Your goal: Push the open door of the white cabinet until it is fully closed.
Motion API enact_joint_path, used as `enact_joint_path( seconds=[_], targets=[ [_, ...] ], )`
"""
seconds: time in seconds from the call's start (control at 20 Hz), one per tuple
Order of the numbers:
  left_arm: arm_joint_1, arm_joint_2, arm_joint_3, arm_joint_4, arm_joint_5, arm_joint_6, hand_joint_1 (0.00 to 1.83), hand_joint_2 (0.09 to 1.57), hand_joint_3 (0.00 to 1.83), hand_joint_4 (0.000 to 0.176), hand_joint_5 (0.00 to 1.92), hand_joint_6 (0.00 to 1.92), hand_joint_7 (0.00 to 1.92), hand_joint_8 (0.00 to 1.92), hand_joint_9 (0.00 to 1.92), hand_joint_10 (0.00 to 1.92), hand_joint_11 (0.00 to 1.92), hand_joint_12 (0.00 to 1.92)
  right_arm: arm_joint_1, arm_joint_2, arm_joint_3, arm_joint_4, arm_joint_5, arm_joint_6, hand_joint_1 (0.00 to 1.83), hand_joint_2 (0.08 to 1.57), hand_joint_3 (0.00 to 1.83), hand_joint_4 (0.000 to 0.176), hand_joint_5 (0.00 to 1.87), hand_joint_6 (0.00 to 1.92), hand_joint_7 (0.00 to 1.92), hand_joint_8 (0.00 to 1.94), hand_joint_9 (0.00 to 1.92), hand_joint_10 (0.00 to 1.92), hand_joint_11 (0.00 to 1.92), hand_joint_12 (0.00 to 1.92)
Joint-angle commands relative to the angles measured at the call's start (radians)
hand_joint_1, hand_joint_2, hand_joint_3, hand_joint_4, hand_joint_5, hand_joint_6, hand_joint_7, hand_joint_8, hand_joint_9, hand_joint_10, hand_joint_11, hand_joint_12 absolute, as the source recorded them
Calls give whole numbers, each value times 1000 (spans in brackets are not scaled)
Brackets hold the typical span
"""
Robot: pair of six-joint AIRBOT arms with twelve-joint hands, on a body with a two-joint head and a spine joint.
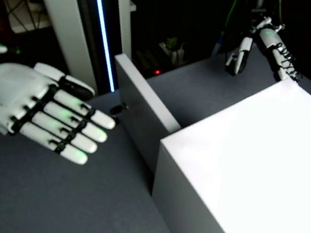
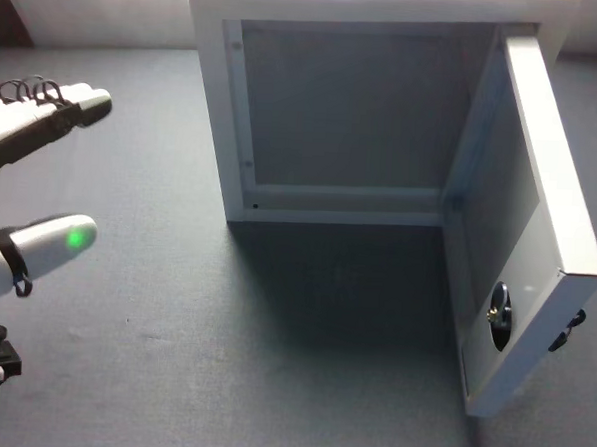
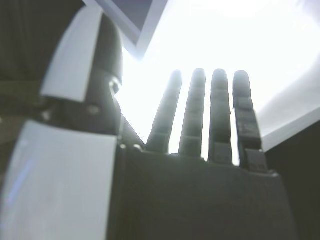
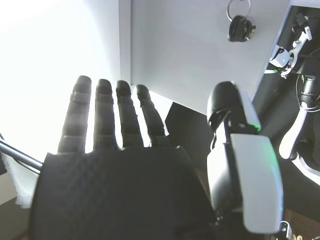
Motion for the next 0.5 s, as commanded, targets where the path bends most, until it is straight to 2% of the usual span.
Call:
enact_joint_path(
  seconds=[0.0, 0.05, 0.15, 0.2, 0.3, 0.4, 0.45],
  targets=[
    [1, 0, 5, -17, -126, -8, 283, 1325, 5, 0, 190, 5, 129, 3, 122, 27, 0, 682, 3, 2, 5, 7, 121, 3, 399, 1356, 48, 0, 62, 174, 101, 25, 0, 382, 0, 1154],
    [1, 0, 5, -17, -126, -8, 305, 1328, 2, 0, 205, 4, 139, 3, 129, 19, 0, 722, 3, 2, 5, 3, 121, 4, 389, 1372, 28, 0, 66, 150, 102, 13, 0, 379, 0, 1115],
    [1, 0, 6, -17, -125, -8, 305, 1323, 0, 0, 218, 1, 140, 1, 130, 9, 0, 763, 4, 2, 8, -8, 119, 10, 408, 1381, 10, 0, 98, 126, 126, 10, 0, 444, 0, 1251],
    [1, 0, 6, -18, -125, -8, 297, 1327, 1, 0, 206, 0, 136, 0, 129, 6, 0, 754, 5, 3, 8, -17, 116, 10, 413, 1383, 7, 0, 113, 122, 142, 12, 0, 488, 0, 1278],
    [1, 0, 7, -18, -126, -8, 256, 1332, 1, 0, 185, 1, 113, 1, 111, 3, 0, 608, 8, 3, 10, -42, 107, 15, 466, 1381, 2, 0, 191, 109, 194, 14, 6, 601, 0, 1384],
    [1, 1, 8, -18, -126, -8, 245, 1336, 1, 0, 185, 1, 117, 2, 113, 4, 0, 559, 16, 4, 13, -76, 94, 23, 504, 1367, 0, 0, 247, 109, 240, 24, 41, 640, 0, 1407],
    [1, 1, 9, -19, -126, -8, 267, 1336, 0, 0, 188, 1, 127, 3, 126, 6, 0, 602, 23, 4, 14, -94, 86, 24, 461, 1367, 0, 0, 257, 94, 265, 23, 66, 625, 0, 1338]
  ],
)
